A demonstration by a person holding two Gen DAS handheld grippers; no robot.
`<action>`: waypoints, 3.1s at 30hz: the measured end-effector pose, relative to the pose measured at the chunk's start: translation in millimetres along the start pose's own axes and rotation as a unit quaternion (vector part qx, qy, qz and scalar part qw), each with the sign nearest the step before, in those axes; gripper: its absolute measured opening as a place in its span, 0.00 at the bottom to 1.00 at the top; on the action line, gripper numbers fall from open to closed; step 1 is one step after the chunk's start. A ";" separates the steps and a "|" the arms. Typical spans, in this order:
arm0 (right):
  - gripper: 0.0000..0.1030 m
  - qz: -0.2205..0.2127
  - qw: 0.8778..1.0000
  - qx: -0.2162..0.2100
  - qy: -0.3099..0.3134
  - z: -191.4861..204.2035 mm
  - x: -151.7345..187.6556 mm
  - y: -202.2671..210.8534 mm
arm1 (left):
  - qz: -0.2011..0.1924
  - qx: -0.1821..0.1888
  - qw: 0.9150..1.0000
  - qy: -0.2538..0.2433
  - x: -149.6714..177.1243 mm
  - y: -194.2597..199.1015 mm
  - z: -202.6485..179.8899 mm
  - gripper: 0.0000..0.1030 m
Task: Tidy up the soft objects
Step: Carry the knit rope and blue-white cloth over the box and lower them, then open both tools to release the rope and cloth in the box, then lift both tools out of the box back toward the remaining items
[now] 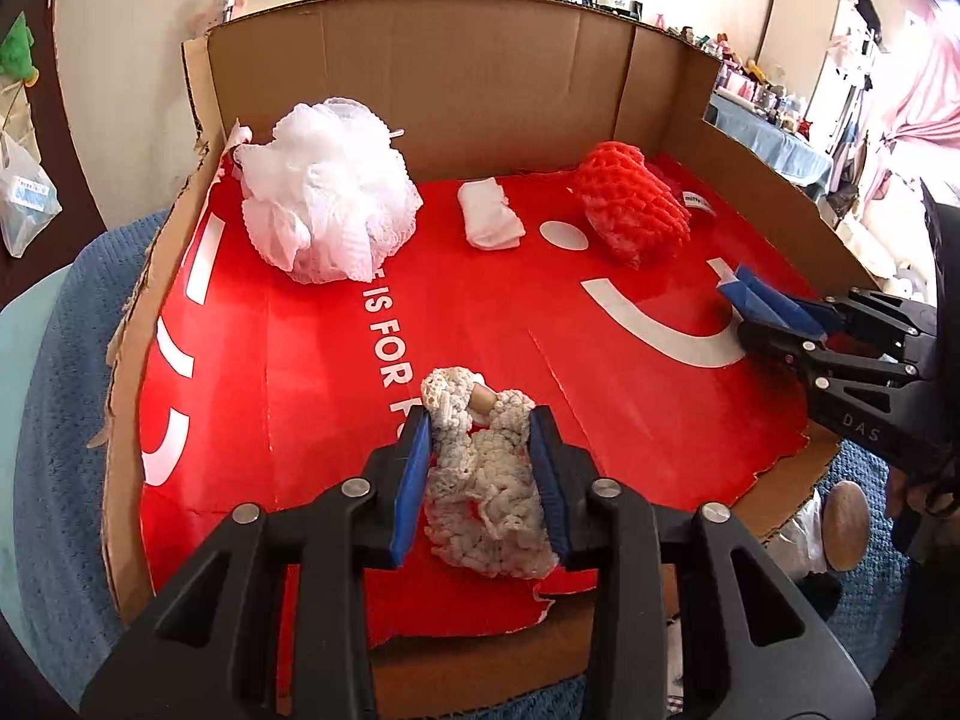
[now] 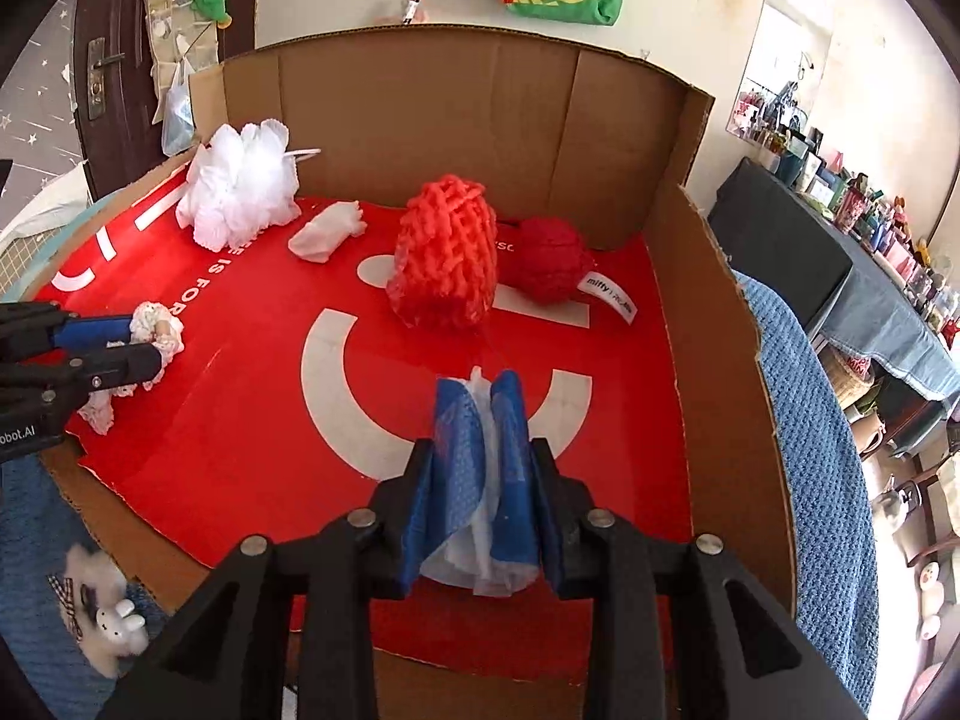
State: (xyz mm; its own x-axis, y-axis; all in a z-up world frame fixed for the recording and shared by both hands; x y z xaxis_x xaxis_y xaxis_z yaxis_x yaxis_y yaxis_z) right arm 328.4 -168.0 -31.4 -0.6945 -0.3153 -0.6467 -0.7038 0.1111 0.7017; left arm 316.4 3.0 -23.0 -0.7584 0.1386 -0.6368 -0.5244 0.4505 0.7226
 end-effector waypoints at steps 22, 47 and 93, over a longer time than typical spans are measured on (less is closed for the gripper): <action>0.48 -0.046 0.998 0.034 -0.010 -2.8 -5.1 6.7 | -0.038 0.002 0.999 -0.019 -0.1 0.3 -0.8 0.47; 0.90 -0.168 0.982 0.042 -0.070 -21.9 -33.4 82.0 | -0.173 -0.020 0.984 -0.048 -26.4 62.1 -18.5 0.82; 1.00 -0.173 0.976 -0.001 -0.134 -12.0 84.1 162.5 | -0.207 -0.047 0.977 -0.024 83.6 127.3 -111.4 0.93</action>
State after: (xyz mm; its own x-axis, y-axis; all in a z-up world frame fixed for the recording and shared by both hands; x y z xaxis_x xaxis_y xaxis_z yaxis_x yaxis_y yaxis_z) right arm 157.4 -187.9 31.8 -0.4301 -0.0760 -0.8996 -0.9028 0.0400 0.4283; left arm 143.2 -26.3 45.7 -0.4568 0.0041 -0.8895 -0.8168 0.3941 0.4213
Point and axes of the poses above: each gripper's, at about its wrist camera, not at the fingertips, and y roughly against the way its jaws point, z to its left, x to its underside, the point moved 10 cm from there along -y, roughly the way its jaws point, and after that the axes turned 14 degrees about x, right-handed, at the moved point
